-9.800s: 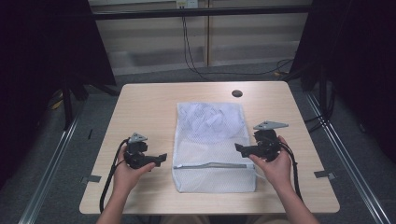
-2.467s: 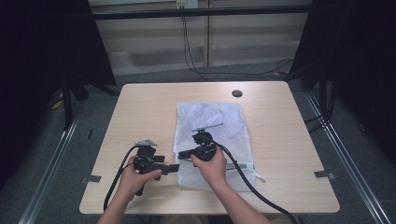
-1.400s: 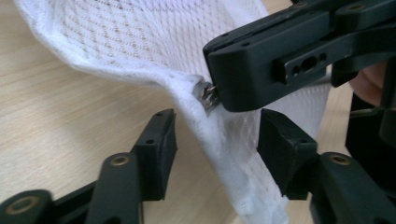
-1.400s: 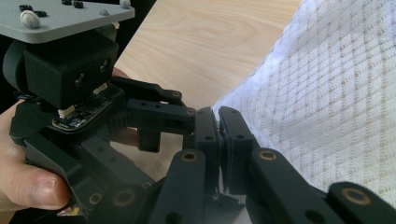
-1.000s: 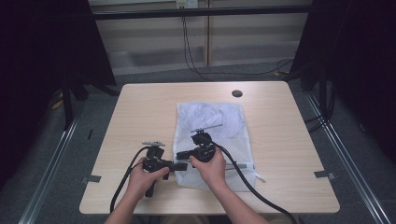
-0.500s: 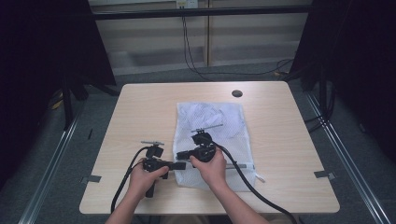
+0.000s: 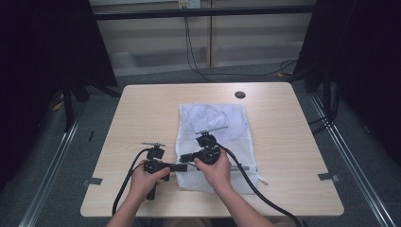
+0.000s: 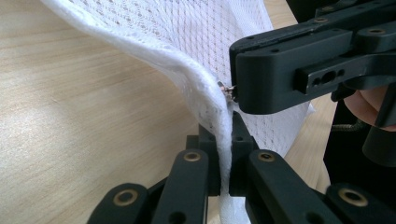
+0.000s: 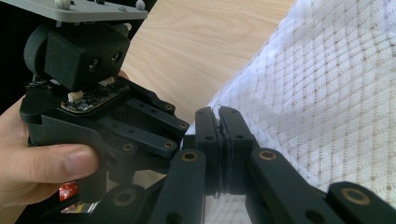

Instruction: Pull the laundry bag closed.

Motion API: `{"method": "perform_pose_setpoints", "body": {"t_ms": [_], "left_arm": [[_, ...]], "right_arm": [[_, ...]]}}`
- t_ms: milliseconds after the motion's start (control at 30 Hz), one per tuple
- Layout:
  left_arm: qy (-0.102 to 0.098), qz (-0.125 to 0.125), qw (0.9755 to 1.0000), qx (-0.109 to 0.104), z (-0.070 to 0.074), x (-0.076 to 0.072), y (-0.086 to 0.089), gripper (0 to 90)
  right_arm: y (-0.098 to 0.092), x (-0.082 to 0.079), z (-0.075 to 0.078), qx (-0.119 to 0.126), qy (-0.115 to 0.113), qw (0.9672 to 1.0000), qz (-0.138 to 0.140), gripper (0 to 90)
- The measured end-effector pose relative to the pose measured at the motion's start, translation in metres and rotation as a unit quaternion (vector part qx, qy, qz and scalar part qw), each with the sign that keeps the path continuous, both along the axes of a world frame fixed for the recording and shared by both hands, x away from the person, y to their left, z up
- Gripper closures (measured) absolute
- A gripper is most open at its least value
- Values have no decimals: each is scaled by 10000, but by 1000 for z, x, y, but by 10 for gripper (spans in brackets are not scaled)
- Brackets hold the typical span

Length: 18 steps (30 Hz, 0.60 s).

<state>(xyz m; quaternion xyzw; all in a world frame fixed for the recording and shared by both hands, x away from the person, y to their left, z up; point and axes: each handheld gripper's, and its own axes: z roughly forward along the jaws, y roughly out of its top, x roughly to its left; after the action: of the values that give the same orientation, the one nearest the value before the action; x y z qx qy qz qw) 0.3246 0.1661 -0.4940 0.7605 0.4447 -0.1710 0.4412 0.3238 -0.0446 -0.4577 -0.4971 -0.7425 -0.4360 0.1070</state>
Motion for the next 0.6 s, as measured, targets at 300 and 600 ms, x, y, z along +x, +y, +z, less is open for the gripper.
{"method": "perform_pose_setpoints", "body": {"t_ms": [300, 600], "left_arm": [[4, 23, 10000, 24, 0, 0, -1, 884], [8, 30, 10000, 35, 0, 0, -1, 884]], "right_arm": [[-6, 0, -4, 87, 64, 9999, 12, 871], [-11, 0, -5, 59, 141, 9999, 2, 871]]}}
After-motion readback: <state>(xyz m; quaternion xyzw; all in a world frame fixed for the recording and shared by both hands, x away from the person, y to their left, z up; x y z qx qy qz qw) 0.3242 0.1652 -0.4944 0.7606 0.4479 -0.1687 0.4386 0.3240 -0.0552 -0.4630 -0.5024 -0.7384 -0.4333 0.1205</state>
